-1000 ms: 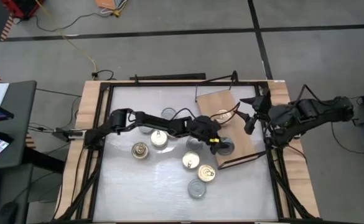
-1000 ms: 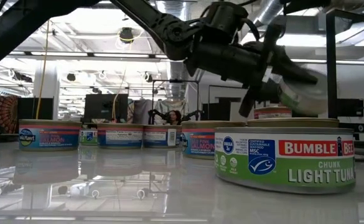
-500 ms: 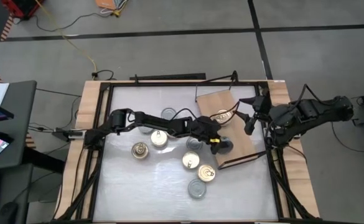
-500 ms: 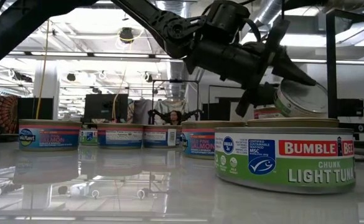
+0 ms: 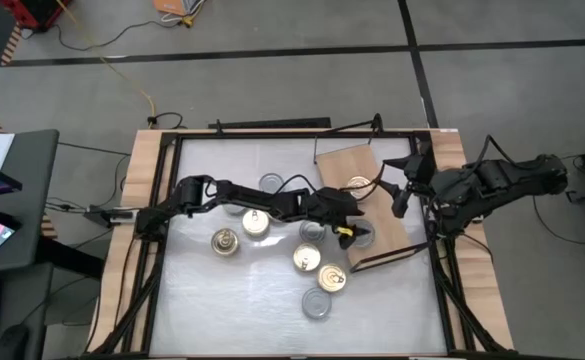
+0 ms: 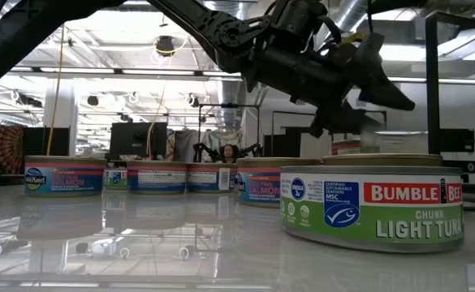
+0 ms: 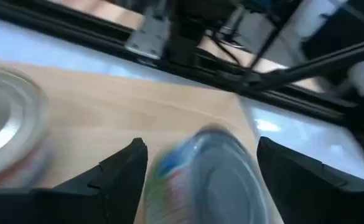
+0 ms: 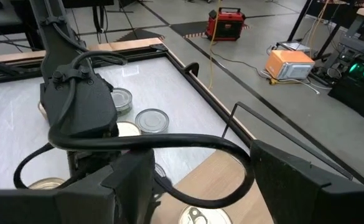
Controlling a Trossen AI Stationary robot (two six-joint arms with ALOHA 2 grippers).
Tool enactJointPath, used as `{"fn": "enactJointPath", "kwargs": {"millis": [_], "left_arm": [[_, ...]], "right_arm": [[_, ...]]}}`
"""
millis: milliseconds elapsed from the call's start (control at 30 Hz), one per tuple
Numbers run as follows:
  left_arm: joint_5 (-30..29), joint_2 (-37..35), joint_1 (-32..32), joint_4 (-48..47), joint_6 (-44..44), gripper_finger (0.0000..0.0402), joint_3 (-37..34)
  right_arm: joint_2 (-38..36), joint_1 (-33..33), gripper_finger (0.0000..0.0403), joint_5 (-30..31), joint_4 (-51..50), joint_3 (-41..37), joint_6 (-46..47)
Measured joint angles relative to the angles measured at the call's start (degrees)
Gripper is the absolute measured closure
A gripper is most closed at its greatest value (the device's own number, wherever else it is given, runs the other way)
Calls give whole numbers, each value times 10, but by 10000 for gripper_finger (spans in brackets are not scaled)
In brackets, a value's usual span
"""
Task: Stack canned seafood by type on shelf
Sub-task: Stack the blue tuna can on top of the other blue tuna can on the shelf
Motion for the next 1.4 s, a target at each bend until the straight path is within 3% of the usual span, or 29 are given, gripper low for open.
{"fn": "enactJointPath", "kwargs": {"millis": [367, 533, 667, 833, 967, 1100, 1400], "left_arm": [[-99, -37, -35, 20, 198, 108, -2], [-153, -96, -63, 19, 270, 125, -60], [-191, -162, -62, 42, 251, 141, -163], [-188, -268, -64, 97, 207, 151, -328], [-178, -369, -92, 116, 209, 153, -442], [-171, -462, -129, 62, 182, 153, -519], [-377, -599, -253, -111, 144, 153, -575]], "right_arm": [[8, 6, 120, -6, 0, 0, 7], [8, 39, 120, -7, 1, 0, 18], [8, 72, 120, -5, 7, 0, 22], [20, 110, 120, -5, 35, 0, 22], [65, 116, 120, -5, 82, 0, 13], [137, 105, 120, -8, 164, 0, -39], [284, -5, 120, -145, 269, 0, -91]]}}
